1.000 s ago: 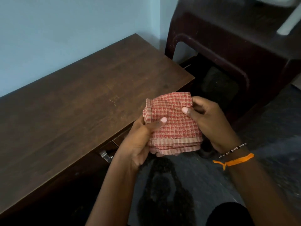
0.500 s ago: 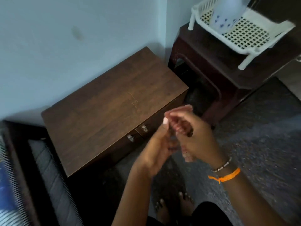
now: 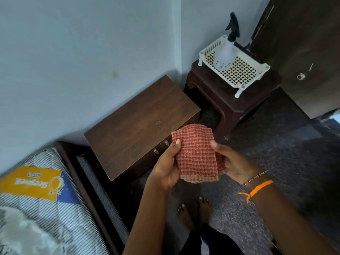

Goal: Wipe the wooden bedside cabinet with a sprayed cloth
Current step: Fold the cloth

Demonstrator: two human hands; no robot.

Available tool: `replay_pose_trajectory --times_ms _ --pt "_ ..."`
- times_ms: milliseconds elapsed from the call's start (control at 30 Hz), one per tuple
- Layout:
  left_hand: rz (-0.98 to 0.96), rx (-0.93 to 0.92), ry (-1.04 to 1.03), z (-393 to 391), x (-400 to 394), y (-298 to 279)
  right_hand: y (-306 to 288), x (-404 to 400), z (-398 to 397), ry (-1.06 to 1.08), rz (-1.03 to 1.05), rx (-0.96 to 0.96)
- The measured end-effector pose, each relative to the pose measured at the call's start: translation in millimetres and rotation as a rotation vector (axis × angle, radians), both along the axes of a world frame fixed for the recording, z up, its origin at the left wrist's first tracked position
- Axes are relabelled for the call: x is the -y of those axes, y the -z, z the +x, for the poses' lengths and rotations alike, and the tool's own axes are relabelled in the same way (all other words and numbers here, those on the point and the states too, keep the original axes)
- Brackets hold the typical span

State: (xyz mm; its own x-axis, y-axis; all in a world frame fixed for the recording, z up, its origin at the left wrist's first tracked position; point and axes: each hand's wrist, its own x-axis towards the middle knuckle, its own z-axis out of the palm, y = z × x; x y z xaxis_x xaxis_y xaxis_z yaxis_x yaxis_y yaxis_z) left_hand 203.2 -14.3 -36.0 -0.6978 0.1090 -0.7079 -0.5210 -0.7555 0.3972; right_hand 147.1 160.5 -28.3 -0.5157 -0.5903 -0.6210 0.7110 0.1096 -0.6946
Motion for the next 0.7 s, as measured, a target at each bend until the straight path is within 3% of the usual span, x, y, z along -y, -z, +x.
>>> replay_pose_trajectory --times_ms 133,267,367,467,700 --pt "0.017 0.018 0.099 -5.2 9.4 -23.5 -15.7 3.5 0.4 0.016 0.066 0.005" --pt "-0.02 -0.072 0.161 -1.8 16.8 -34.5 -22.8 4.7 3.6 0.13 -0.008 -0.001" --pt "-0.008 -0.201 0.14 -2.4 16.2 -42.9 -34.3 12.3 -0.3 0.242 0.131 -0.388" --pt "-0.075 -0.302 0.237 -14.4 15.1 -54.8 -48.9 19.2 -18.2 0.087 0.233 -0.742" --pt "-0.113 -0.296 0.318 -59.4 21.2 -63.1 -49.8 12.3 -92.6 -0.126 0.404 -0.944"
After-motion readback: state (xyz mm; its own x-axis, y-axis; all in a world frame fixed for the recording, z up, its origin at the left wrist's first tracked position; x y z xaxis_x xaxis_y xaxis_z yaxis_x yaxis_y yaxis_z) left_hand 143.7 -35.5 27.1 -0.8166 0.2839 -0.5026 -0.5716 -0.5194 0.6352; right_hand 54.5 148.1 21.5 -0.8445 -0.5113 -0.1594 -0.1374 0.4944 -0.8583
